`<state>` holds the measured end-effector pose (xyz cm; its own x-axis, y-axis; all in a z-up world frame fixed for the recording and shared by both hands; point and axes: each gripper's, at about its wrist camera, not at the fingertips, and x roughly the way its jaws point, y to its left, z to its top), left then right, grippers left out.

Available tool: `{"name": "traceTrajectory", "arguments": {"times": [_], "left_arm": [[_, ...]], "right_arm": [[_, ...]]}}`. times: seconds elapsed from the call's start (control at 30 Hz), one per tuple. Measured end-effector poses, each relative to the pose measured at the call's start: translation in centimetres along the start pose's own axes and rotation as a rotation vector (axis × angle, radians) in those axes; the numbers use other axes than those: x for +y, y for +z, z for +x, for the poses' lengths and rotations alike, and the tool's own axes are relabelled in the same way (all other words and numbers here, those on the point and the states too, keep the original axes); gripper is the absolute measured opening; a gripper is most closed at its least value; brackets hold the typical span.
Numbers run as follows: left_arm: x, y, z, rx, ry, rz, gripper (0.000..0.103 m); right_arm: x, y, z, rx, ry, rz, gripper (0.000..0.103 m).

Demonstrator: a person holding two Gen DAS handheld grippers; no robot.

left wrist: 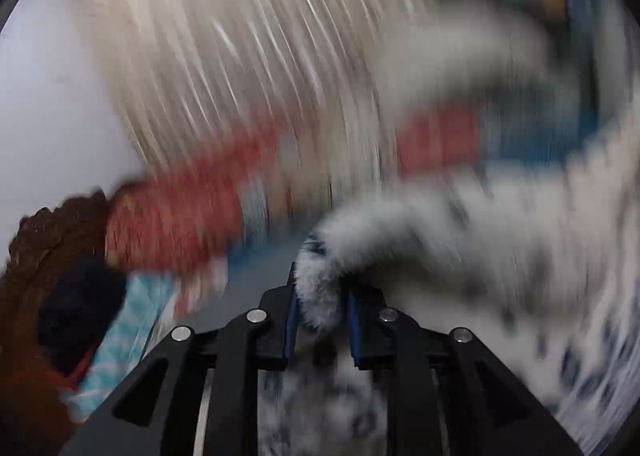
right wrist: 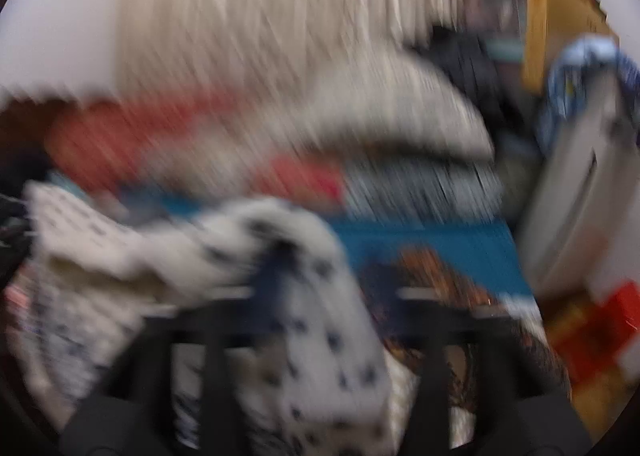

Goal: Fold large clothes
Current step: 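Lay the fleece garment flat on the bed with both grippers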

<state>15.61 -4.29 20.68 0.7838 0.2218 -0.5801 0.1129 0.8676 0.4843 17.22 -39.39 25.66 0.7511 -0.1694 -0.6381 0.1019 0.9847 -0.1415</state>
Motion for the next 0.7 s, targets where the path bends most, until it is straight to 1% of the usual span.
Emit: {"name": "traceTrajectory", "arguments": {"times": [0.03, 0.07, 0.1, 0.13, 0.17, 0.2, 0.23, 0.27, 0.33, 0.4, 0.43, 0.47, 0.5, 0.53, 0.57, 0.6, 0.63, 0.7], "left_arm": [[-1.8, -2.5, 3.3, 0.113, -0.006, 0.044, 0.051], [-2.6, -4.7, 4.8, 0.153, -0.014, 0.041, 0.051], [-2.7, -6.6, 5.6, 0.175, -0.044, 0.020, 0.051], [-2.3, -8.9, 6.1, 0.208, -0.110, -0.020, 0.051], [-1.4, -10.9, 6.2, 0.235, -0.160, -0.064, 0.051], [-1.0, -12.2, 6.0, 0.251, -0.182, -0.086, 0.051], [0.3, -14.2, 6.0, 0.268, -0.200, -0.107, 0.051], [1.5, -15.5, 5.8, 0.268, -0.203, -0.126, 0.051], [4.3, -18.3, 4.5, 0.253, -0.210, -0.186, 0.051], [6.8, -20.7, 3.5, 0.254, -0.223, -0.254, 0.050], [8.2, -22.4, 2.9, 0.261, -0.230, -0.294, 0.049], [9.2, -23.6, 2.5, 0.271, -0.236, -0.318, 0.049], [9.2, -23.4, 1.9, 0.284, -0.239, -0.329, 0.048], [9.3, -24.6, 1.8, 0.304, -0.238, -0.337, 0.048], [9.4, -25.6, 1.6, 0.324, -0.237, -0.344, 0.048], [9.5, -26.3, 1.5, 0.333, -0.237, -0.349, 0.048], [9.4, -27.4, 1.1, 0.345, -0.238, -0.360, 0.048], [9.6, -28.8, 0.7, 0.359, -0.238, -0.379, 0.048]], "right_arm": [[0.8, -2.7, 2.6, 0.073, -0.002, -0.028, 0.070], [1.0, -4.6, 3.3, 0.090, 0.020, -0.028, 0.070], [0.7, -7.3, 3.5, 0.098, 0.055, -0.010, 0.070], [0.4, -8.9, 3.1, 0.103, 0.080, 0.005, 0.070], [-0.3, -10.8, 2.5, 0.104, 0.108, 0.019, 0.070], [-1.0, -12.5, 1.7, 0.102, 0.123, 0.024, 0.074], [-2.1, -14.8, 0.6, 0.095, 0.115, 0.021, 0.077], [-3.0, -16.6, -0.2, 0.098, 0.096, 0.019, 0.079], [-5.0, -19.8, -1.2, 0.134, 0.059, 0.044, 0.079], [-7.3, -22.5, -1.2, 0.193, 0.062, 0.108, 0.079], [-8.4, -24.3, -0.9, 0.248, 0.080, 0.162, 0.079], [-8.9, -25.4, -0.6, 0.281, 0.085, 0.192, 0.079], [-9.3, -26.6, -0.2, 0.321, 0.097, 0.217, 0.076], [-9.4, -27.2, 0.0, 0.350, 0.125, 0.226, 0.068], [-9.2, -27.9, 0.0, 0.376, 0.171, 0.238, 0.044], [-8.8, -28.1, -0.2, 0.378, 0.190, 0.239, 0.017], [-8.5, -28.0, -0.5, 0.380, 0.210, 0.230, 0.006], [-8.9, -27.0, -1.1, 0.368, 0.184, 0.185, 0.003]]}}
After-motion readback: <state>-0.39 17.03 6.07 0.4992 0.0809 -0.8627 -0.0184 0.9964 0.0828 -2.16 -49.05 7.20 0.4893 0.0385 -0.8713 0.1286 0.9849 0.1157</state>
